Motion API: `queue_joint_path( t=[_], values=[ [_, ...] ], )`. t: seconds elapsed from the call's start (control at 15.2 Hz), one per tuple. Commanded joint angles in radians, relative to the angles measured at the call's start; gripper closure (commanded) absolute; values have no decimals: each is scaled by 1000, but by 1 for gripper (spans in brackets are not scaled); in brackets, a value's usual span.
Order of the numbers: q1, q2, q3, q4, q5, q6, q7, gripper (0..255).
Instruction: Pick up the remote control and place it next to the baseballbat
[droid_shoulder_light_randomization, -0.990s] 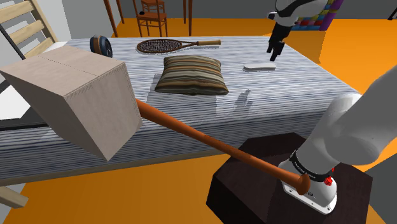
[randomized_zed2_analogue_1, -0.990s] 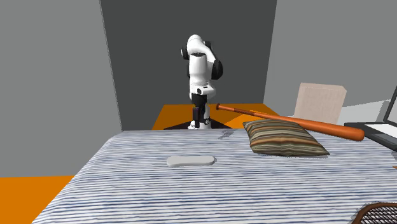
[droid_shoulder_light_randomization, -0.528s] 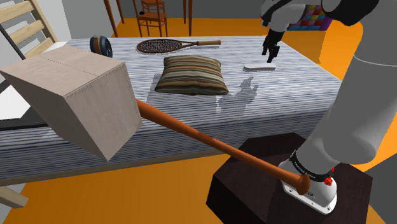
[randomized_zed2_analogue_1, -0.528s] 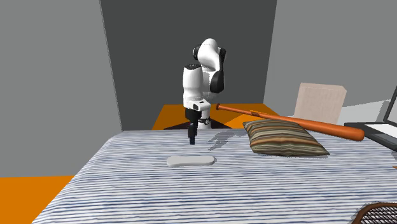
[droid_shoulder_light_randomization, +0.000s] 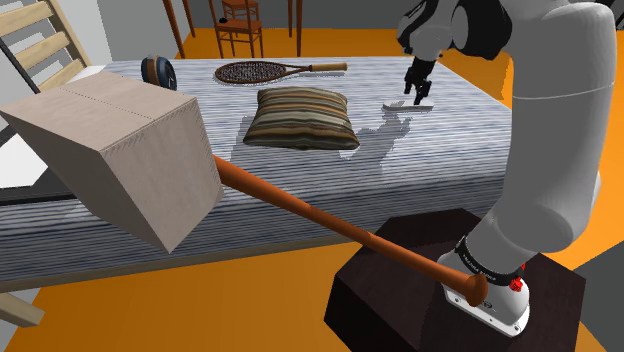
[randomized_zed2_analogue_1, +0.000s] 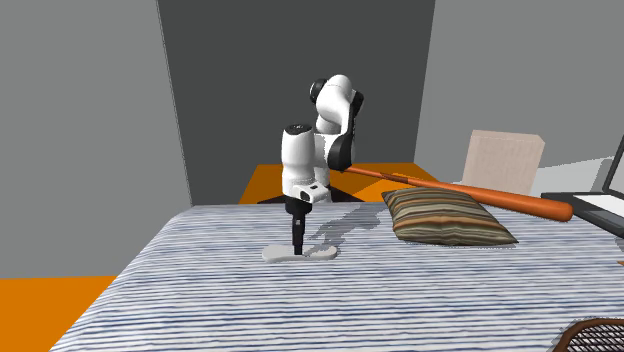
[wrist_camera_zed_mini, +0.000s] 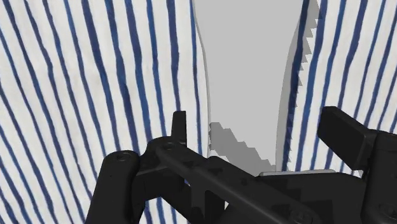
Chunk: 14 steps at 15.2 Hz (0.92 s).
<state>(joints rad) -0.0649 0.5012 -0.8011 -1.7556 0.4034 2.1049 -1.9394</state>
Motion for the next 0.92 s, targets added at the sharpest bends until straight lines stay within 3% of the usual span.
queue_joint_path(
  t=[0.0,0.73,0.79,0.86],
  values=[
    [-8,17,10,-6,14,20,-10,0],
    [-16,35,22,-16,30,44,-19,0],
    [-16,35,22,-16,30,44,-19,255],
    [-16,35,22,-16,30,44,-19,255]
  ],
)
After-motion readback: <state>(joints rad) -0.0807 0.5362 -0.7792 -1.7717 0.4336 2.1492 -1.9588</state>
